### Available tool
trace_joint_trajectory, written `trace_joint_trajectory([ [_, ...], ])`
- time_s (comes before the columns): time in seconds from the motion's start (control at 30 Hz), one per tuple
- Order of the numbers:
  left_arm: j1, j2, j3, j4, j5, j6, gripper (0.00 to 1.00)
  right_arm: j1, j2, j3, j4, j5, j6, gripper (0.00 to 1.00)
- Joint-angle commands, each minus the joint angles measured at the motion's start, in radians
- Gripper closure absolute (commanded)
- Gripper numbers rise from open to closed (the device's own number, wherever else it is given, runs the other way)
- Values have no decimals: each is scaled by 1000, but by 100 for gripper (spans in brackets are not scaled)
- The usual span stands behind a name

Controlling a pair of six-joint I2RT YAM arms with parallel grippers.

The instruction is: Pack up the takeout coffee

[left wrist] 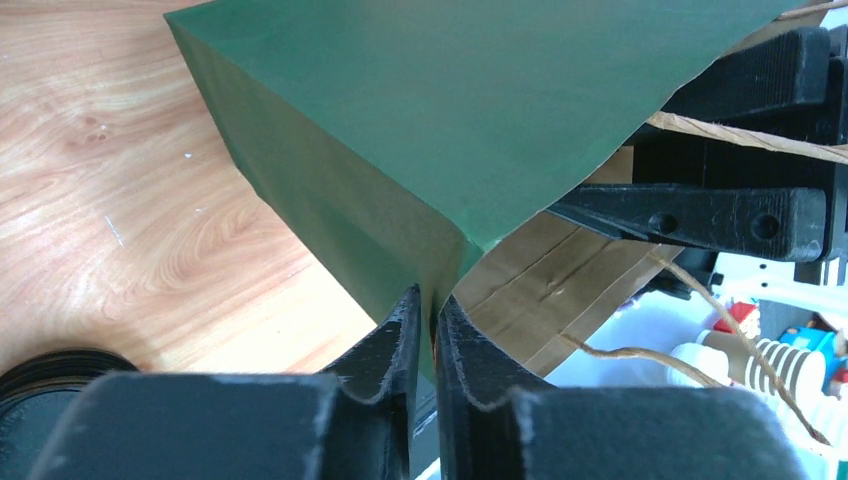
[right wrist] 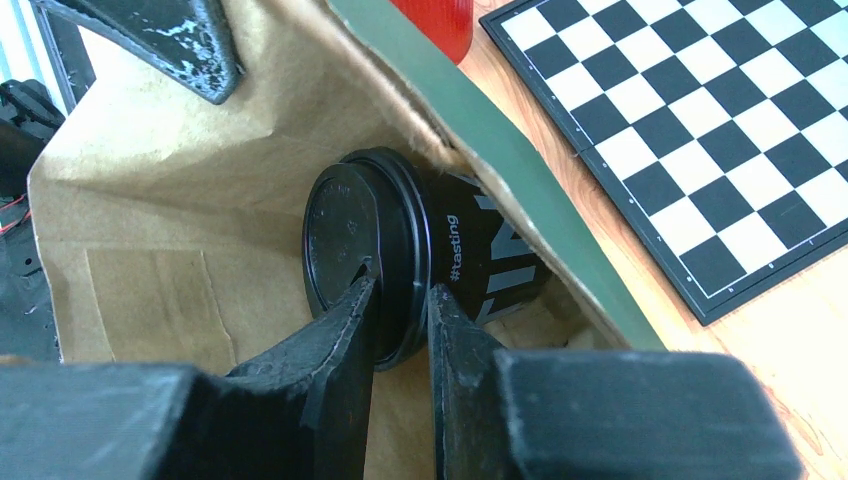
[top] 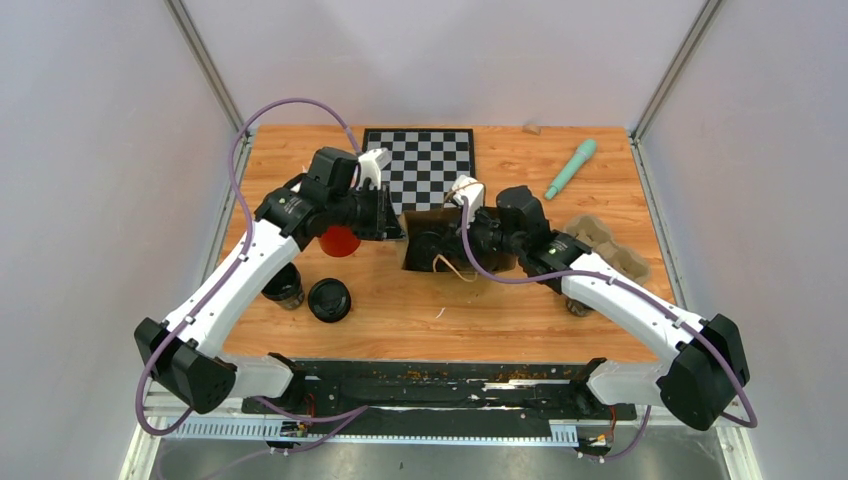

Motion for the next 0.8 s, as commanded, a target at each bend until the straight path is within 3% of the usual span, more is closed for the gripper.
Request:
trace_joint_trajectory([
  [0.0, 2, 9, 31, 63, 10, -24, 90, -13, -16, 11, 26, -37, -5, 98],
  [0.07, 2, 9, 32, 81, 14, -39, 100, -21, -10, 18, 13, -57, -12, 98],
  [0.47, 3, 19, 60, 135, -12, -144, 100, -44, 1, 36, -208, -115, -170, 97],
  [0.77, 4, 31, 71, 87, -45, -32, 100, -57, -50, 161, -221, -88, -101, 97],
])
